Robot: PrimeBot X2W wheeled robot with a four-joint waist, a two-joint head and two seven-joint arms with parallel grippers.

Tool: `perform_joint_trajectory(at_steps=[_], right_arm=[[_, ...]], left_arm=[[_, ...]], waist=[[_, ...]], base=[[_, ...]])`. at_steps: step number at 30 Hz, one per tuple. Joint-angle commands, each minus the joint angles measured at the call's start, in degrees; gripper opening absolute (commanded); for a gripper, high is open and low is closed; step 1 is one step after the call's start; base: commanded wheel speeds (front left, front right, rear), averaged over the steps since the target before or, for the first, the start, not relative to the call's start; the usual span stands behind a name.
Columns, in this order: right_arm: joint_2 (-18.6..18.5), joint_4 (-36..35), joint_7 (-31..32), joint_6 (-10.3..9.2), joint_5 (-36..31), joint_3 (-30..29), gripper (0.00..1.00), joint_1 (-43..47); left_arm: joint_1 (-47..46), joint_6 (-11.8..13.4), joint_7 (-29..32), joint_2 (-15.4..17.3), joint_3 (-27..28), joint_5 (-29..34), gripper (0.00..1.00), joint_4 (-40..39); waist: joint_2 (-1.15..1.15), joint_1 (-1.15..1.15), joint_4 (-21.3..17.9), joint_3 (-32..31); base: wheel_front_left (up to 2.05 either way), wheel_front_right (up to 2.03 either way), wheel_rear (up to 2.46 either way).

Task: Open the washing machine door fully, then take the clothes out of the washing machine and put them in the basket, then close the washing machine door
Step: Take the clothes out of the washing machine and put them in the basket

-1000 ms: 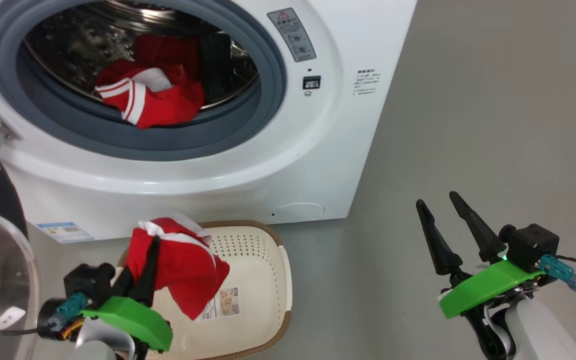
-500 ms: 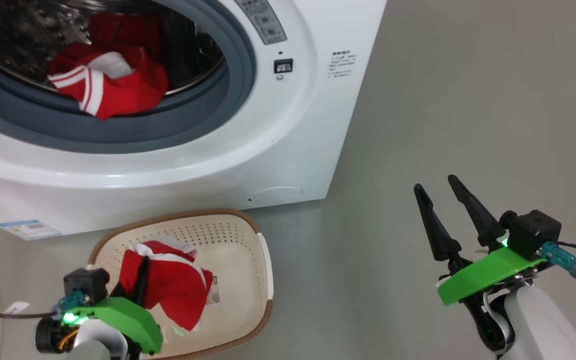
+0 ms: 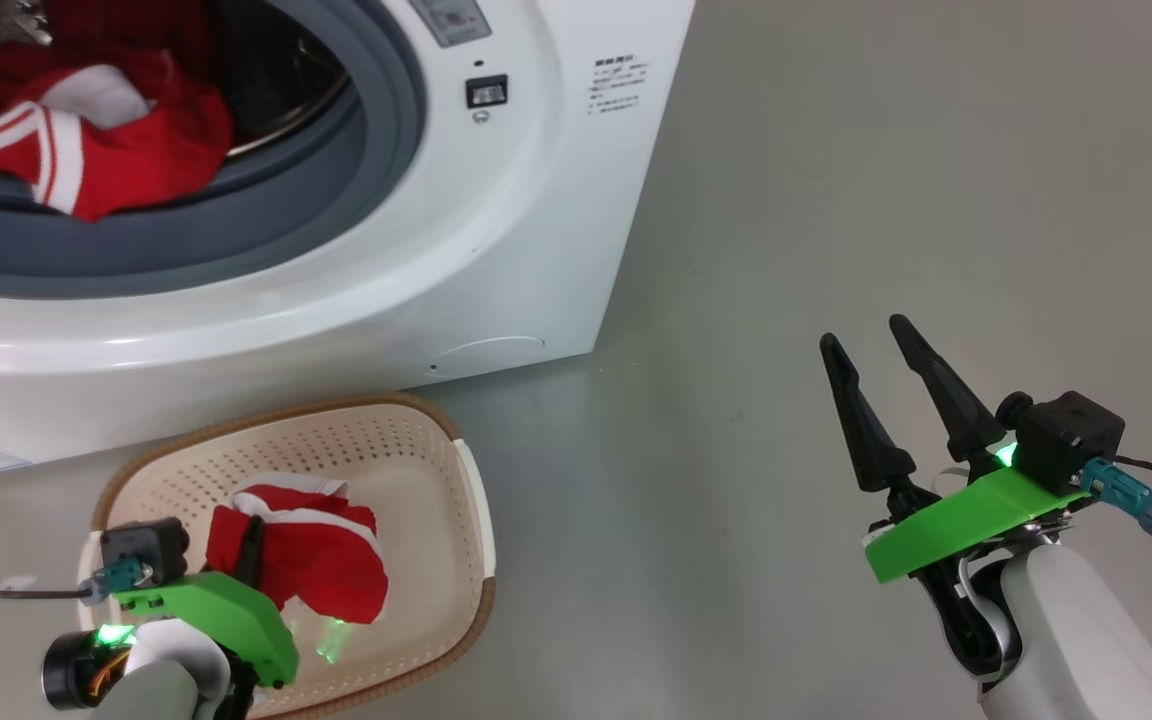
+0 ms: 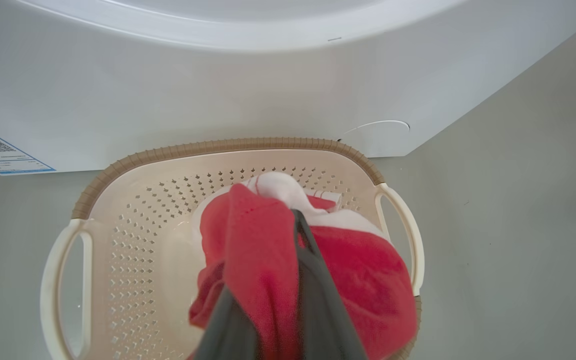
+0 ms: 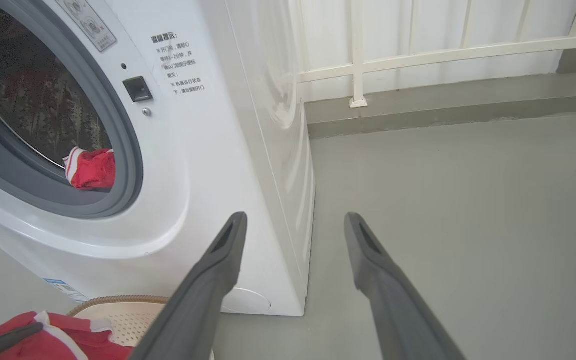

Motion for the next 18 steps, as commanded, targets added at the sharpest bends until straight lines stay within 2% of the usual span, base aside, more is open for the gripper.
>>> perform_joint_trajectory(at_steps=[1, 8, 9, 10, 11, 18], right_arm=[[0.1, -1.59, -0.69, 0.09, -0.8, 0.99, 1.0, -0.52], [0.3, -1.72, -0.69, 0.09, -0.91, 1.02, 1.0, -0.86], [0.35, -1.69, -0.69, 0.09, -0.93, 1.01, 1.0, -0.89], [0.39, -1.66, -0.69, 0.09, -0.96, 1.0, 1.0, -0.92], [0.43, -1.65, -0.69, 0.09, -0.99, 0.99, 1.0, -0.94], [0.62, -1.49, -0.69, 0.09, -1.17, 0.87, 1.0, -0.92]], left_arm=[[-1.73, -0.29, -0.78, 1.34, 1.84, -0.45, 0.0, 0.68], [-3.75, -0.61, -0.78, 0.2, 1.54, -0.86, 0.0, 6.09], [-4.04, -0.65, -0.78, -0.02, 1.47, -1.05, 0.38, 6.72], [-4.29, -0.67, -0.78, -0.21, 1.34, -1.2, 0.65, 7.25], [-4.55, -0.7, -0.78, -0.26, 1.23, -1.29, 0.98, 7.54], [-4.52, -0.76, -0.78, -0.17, -0.04, -2.2, 1.0, 7.39]], waist=[[0.0, 0.0, -1.23, 1.14], [0.0, 0.0, -2.05, 1.73], [0.0, 0.0, -2.09, 1.77], [0.0, 0.0, -2.11, 1.8], [0.0, 0.0, -2.09, 1.84], [0.0, 0.0, -1.27, 1.52]], base=[[0.0, 0.0, 0.0], [0.0, 0.0, 0.0], [0.0, 0.0, 0.0], [0.0, 0.0, 0.0], [0.0, 0.0, 0.0], [0.0, 0.0, 0.0]])
